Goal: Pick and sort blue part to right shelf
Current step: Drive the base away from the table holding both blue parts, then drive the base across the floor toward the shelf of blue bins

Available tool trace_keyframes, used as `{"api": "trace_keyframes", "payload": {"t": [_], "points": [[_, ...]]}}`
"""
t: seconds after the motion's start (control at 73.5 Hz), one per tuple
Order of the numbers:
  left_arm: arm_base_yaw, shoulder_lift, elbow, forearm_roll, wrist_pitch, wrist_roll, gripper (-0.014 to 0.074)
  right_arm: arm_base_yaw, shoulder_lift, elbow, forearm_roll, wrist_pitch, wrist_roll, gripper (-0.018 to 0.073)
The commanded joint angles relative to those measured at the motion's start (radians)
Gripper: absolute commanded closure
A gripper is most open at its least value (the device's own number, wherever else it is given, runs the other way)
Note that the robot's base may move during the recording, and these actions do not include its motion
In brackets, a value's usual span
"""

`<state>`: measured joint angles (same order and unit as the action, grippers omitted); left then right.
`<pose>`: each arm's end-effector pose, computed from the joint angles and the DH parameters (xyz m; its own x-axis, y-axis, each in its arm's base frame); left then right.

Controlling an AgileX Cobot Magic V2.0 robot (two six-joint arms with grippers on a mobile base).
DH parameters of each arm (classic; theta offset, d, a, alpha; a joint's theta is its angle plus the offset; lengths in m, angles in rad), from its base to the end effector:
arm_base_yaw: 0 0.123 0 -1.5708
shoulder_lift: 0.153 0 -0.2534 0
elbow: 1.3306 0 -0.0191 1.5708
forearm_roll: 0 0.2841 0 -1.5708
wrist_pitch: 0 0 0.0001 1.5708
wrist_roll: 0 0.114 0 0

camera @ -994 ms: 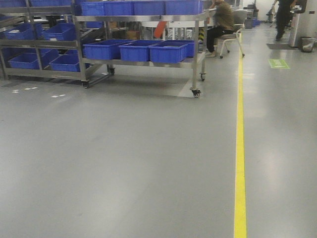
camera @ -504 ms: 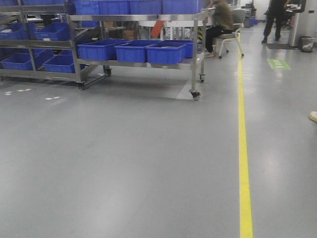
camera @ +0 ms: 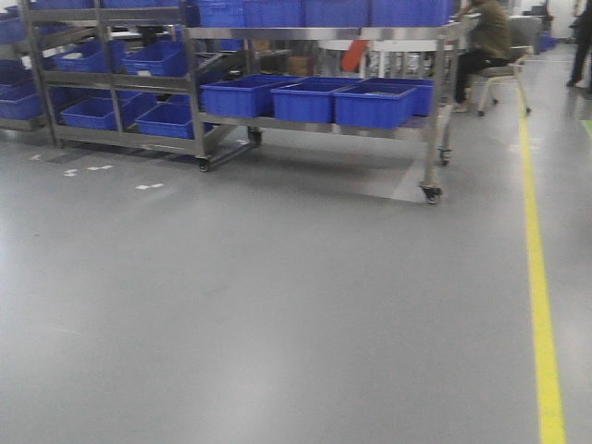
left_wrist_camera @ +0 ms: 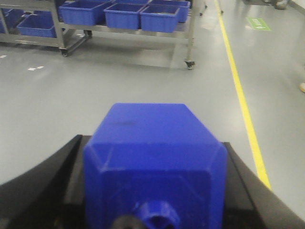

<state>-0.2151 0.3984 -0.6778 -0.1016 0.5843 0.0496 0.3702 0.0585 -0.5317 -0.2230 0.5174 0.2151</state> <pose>0.1488 -0.0390 0.3510 -0.2180 0.0116 -0.9759 0.2590 0.9648 -0.0464 0.0939 0.0231 0.3494 0.0447 0.0392 -0.9982 -0.2588 0.9656 0.0263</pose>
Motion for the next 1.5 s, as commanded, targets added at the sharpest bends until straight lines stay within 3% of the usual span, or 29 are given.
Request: {"api": "trace_keyframes", "payload": {"t": [0.0,1.484], "points": [[-0.008,0.014,-0.029,-0.007,-0.093,0.000,0.0263,-0.003,0.017,-0.026,-0.016,-0.097,-0.002,0.0272],[-0.008,0.014,-0.029,-0.007,-0.093,0.000,0.0263,-0.003,0.017,-0.026,-0.016,-0.093,-0.002,0.0272]]}}
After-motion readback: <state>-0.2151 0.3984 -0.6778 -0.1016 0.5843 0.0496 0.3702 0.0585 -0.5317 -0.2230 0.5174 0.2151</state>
